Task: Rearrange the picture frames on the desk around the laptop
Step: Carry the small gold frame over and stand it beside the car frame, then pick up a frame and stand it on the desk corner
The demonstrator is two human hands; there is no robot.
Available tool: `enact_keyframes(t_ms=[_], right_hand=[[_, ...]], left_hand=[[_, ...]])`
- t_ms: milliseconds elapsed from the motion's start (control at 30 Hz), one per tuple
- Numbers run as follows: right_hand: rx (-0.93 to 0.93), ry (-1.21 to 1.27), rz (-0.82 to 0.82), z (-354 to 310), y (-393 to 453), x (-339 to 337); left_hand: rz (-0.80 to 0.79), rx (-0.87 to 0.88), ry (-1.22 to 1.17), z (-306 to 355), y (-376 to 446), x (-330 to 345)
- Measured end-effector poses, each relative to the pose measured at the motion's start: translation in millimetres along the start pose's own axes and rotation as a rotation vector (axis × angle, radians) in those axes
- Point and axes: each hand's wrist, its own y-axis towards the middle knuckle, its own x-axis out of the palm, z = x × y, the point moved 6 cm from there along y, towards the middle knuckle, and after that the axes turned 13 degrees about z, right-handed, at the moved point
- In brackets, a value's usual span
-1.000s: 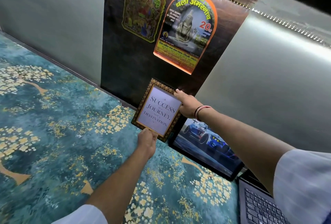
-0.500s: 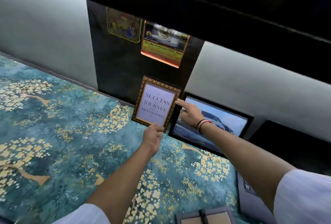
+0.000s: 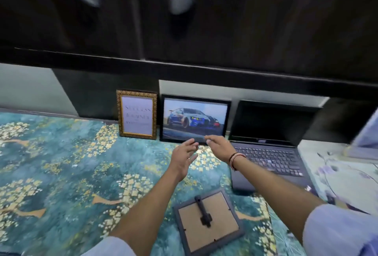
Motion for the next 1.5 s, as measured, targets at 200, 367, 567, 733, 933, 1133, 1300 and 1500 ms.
enact_keyframes(t_ms=[200,367,567,733,933,1133,1300,1500], right_hand=[[0.012,0.082,-0.001,114.6,-43.7,-79.3],[0.030,0.077,-0.002,222.9,-93.3,-167.4],[0.250,-0.040,0.140,357.8,-154.1,-264.8],[0.455,-0.283,0.018,444.8,-195.5,-281.7],[0.465,-0.442,0.008,480.9,-218.7,-254.0],[0.498,-0.422,0.083,474.9,-208.0,-260.6],[0.440,-0.245,0.014,476.7,-204.6,-273.5],[0.450,-0.078,-0.042,470.3,-200.5,-317.7]], left_hand=[[-0.016,0.004,0.099,-88.3,-48.3,109.7],[-0.053,-0.021,0.210,-192.3,-92.0,214.4],[-0.143,-0.083,0.520,-295.6,-140.2,314.6],[-0.218,0.020,1.050,-354.9,-155.5,347.7],[-0.163,0.090,1.171,-382.7,-167.1,345.7],[-0.161,0.161,1.147,-379.6,-170.3,330.6],[-0.336,0.517,1.441,-368.1,-176.1,323.4],[-0.557,0.822,1.575,-364.2,-179.6,324.1]])
